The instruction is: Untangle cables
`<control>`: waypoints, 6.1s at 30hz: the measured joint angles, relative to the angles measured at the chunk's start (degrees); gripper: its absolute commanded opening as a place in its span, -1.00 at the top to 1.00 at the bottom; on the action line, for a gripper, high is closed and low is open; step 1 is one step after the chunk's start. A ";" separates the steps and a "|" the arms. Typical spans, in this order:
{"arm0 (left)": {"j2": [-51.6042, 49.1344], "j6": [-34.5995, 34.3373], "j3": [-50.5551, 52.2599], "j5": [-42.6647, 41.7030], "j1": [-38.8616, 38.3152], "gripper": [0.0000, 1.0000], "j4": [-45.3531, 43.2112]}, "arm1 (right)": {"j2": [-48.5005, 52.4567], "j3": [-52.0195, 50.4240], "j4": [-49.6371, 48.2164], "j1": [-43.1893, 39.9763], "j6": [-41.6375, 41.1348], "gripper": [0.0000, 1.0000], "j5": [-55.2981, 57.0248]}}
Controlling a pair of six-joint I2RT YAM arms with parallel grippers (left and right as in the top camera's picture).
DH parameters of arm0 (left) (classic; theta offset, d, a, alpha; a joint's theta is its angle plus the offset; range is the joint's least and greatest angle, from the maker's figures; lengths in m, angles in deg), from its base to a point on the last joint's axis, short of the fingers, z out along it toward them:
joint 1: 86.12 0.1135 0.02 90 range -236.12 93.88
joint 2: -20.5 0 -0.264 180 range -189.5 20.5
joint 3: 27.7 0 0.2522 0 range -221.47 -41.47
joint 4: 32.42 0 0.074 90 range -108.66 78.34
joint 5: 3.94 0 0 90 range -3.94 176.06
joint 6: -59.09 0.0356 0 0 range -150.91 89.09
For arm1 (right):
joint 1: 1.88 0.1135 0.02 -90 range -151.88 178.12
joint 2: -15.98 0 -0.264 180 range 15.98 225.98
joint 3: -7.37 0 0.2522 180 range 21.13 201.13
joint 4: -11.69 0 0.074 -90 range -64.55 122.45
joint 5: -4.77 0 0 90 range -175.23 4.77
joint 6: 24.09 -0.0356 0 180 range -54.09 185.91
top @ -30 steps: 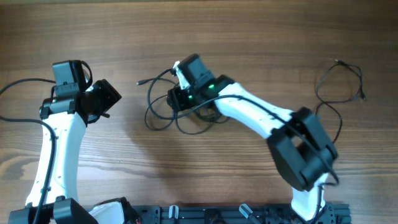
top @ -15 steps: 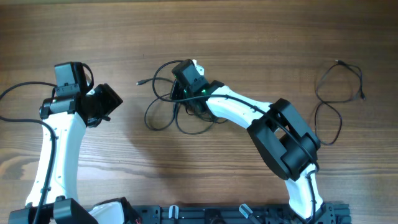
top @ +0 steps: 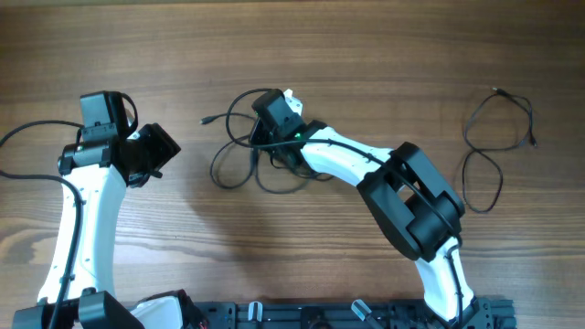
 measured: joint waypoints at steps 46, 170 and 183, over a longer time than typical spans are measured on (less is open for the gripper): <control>0.00 0.00 0.00 -0.42 0.00 -0.27 0.15 | -20.24 0.33 29.94 -33.11 47.63 -0.77 -16.76; 0.00 -0.02 0.00 -0.44 0.00 -0.29 0.98 | -40.09 20.20 13.22 -38.23 53.57 0.91 37.42; 0.00 -0.02 0.00 -0.44 0.00 -0.36 0.81 | -32.48 20.50 41.70 -54.49 52.54 -0.88 18.27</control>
